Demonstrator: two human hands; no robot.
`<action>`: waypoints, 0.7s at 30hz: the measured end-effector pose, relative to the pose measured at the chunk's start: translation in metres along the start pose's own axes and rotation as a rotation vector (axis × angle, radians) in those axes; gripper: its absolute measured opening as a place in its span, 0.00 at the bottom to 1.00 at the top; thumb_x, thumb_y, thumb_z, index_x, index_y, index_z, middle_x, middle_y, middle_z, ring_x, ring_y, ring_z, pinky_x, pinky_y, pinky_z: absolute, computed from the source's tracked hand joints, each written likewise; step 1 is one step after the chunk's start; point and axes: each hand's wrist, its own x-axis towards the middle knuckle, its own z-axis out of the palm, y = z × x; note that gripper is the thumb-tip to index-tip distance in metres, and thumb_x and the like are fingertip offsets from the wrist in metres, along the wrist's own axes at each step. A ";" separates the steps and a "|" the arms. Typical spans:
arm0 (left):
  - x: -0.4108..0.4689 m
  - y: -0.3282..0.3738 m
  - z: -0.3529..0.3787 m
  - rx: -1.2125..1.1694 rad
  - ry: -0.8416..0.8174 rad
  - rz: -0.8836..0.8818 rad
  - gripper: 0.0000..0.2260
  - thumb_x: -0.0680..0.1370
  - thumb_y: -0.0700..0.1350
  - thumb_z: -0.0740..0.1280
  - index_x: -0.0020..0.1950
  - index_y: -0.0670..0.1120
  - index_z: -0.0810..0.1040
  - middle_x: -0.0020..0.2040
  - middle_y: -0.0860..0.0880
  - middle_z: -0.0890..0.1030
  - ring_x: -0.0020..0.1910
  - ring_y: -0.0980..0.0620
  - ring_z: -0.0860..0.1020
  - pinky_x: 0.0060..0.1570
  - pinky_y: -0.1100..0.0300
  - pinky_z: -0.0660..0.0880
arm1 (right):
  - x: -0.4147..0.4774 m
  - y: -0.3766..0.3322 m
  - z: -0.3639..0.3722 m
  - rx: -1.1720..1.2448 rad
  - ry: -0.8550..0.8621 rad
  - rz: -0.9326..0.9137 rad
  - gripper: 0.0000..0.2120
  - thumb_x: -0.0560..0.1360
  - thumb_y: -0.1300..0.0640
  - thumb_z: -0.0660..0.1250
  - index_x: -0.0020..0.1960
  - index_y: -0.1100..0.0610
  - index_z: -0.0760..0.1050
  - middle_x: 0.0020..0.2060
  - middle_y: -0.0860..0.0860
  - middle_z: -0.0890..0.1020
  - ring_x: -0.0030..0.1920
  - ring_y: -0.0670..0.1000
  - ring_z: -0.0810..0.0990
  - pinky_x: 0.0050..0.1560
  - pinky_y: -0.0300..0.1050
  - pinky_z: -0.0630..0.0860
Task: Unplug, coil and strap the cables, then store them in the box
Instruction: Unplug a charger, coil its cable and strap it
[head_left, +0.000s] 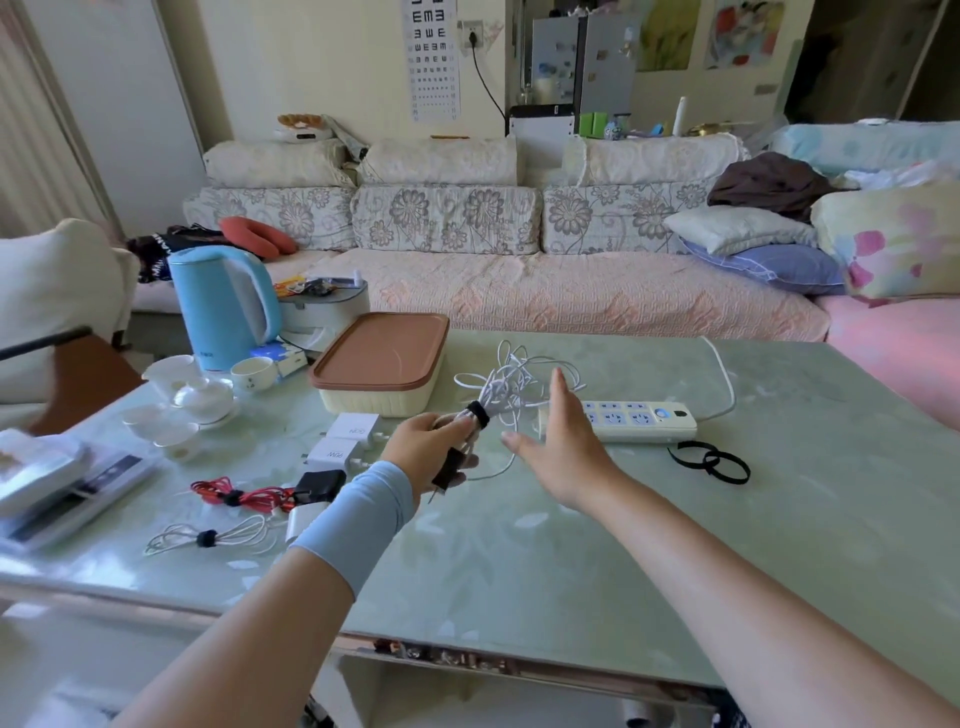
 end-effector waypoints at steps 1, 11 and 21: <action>-0.001 -0.001 -0.003 -0.088 0.013 -0.011 0.09 0.79 0.45 0.67 0.57 0.42 0.78 0.48 0.42 0.81 0.41 0.46 0.83 0.40 0.53 0.80 | 0.000 -0.005 0.004 0.153 -0.053 0.095 0.41 0.77 0.42 0.66 0.80 0.54 0.48 0.78 0.54 0.59 0.75 0.54 0.64 0.73 0.51 0.61; -0.005 -0.007 -0.042 0.197 0.006 0.109 0.09 0.79 0.43 0.63 0.58 0.49 0.79 0.56 0.47 0.83 0.58 0.48 0.79 0.59 0.55 0.74 | -0.003 -0.051 0.034 0.546 -0.306 0.185 0.09 0.79 0.60 0.65 0.59 0.56 0.76 0.41 0.54 0.77 0.37 0.52 0.77 0.34 0.42 0.72; -0.001 -0.022 -0.121 1.336 0.198 0.900 0.22 0.69 0.47 0.75 0.62 0.55 0.78 0.75 0.51 0.66 0.77 0.47 0.57 0.74 0.47 0.53 | 0.005 -0.072 0.068 0.519 -0.426 -0.034 0.14 0.78 0.62 0.67 0.62 0.51 0.78 0.41 0.48 0.84 0.38 0.47 0.76 0.34 0.37 0.69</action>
